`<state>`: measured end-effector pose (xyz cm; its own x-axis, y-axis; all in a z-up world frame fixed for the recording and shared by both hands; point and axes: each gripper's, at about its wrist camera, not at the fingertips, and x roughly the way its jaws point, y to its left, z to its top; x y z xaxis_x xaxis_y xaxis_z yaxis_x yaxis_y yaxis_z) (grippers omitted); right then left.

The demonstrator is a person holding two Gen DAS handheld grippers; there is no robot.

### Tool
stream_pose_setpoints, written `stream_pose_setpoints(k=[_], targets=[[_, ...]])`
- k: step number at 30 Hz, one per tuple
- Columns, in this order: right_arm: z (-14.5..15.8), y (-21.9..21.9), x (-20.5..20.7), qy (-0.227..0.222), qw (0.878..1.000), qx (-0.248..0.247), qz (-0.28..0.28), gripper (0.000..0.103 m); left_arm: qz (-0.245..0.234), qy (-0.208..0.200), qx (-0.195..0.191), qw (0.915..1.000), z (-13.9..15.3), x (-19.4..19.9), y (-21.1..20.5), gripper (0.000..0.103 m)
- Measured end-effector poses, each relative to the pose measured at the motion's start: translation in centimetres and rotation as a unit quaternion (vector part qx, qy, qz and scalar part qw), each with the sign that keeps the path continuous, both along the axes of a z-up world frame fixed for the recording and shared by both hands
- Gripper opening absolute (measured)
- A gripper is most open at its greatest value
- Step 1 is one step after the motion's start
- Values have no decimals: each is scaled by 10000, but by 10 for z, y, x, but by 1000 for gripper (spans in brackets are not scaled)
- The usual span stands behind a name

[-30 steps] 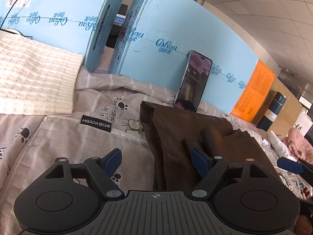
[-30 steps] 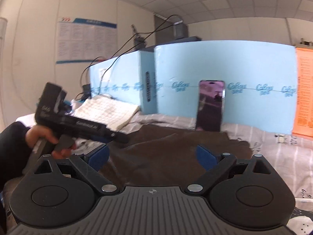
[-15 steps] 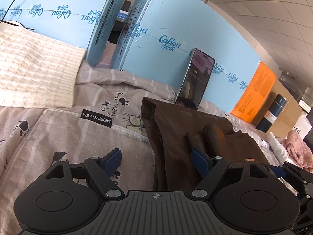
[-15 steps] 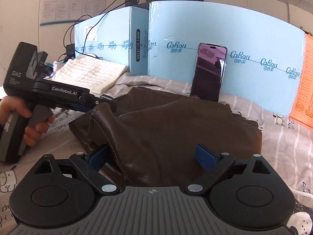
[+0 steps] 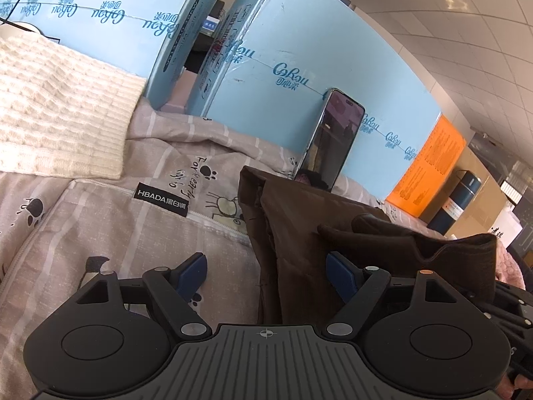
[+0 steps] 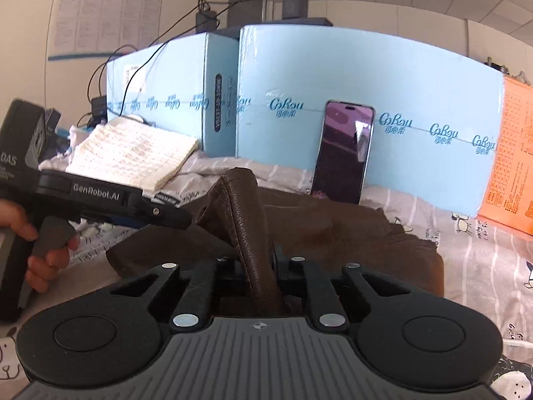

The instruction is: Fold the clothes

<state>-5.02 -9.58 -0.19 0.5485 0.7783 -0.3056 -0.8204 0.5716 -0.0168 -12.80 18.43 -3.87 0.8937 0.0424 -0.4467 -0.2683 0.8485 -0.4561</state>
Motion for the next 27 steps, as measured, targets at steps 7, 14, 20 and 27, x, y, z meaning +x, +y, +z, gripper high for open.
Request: stream_pose_setpoints(k=[7, 14, 20, 27], targets=[[29, -58, 14, 21, 9863, 1452, -785, 9, -179, 85, -24, 9998, 1, 29, 11, 80], [27, -125, 26, -1, 9536, 2327, -1909, 9, -461, 298, 325, 9980, 8, 86, 53, 80], [4, -170, 44, 641, 9262, 2378, -2854, 10, -1648, 165, -249, 9859, -6, 118, 63, 81], [-33, -207, 73, 2058, 8747, 2752, -3418, 52, -2343, -54, -374, 9714, -11, 127, 52, 75]])
